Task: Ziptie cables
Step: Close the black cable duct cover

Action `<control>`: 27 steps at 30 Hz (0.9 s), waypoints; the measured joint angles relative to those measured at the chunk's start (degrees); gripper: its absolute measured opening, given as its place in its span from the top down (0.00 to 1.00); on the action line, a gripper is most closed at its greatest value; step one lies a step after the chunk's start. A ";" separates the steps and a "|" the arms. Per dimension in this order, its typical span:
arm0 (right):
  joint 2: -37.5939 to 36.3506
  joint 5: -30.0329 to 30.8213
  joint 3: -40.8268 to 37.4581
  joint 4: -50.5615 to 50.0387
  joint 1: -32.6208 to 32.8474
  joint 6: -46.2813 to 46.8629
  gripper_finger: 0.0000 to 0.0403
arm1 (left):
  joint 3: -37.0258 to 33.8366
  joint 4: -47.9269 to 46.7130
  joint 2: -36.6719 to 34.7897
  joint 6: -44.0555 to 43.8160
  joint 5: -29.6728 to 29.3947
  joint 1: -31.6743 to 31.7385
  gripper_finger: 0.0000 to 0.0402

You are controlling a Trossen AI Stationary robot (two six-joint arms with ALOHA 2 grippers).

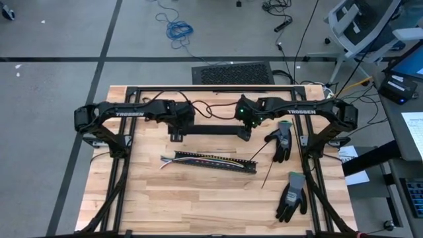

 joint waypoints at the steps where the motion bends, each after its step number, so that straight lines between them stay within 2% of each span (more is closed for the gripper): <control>1: 0.00 -0.03 -0.21 0.17 -0.15 -0.67 0.38 | 0.00 -0.08 -0.06 0.51 -0.02 -0.32 1.00; 7: 0.00 -1.14 -1.19 1.84 -0.79 -4.63 0.40 | 0.00 -0.37 -0.95 0.91 -0.45 -2.71 1.00; 12: 1.64 -11.77 -1.19 1.63 -2.00 -4.64 0.43 | 0.00 -0.13 -1.05 0.93 -4.38 -5.06 1.00; 20: 6.51 -20.96 -1.19 2.05 -2.15 -5.23 0.44 | 0.00 -0.13 -1.05 0.91 -8.07 -7.32 1.00; 27: 9.75 -21.40 -1.19 2.52 -2.13 -6.11 0.44 | 0.00 -0.15 -1.05 0.86 -11.02 -8.07 1.00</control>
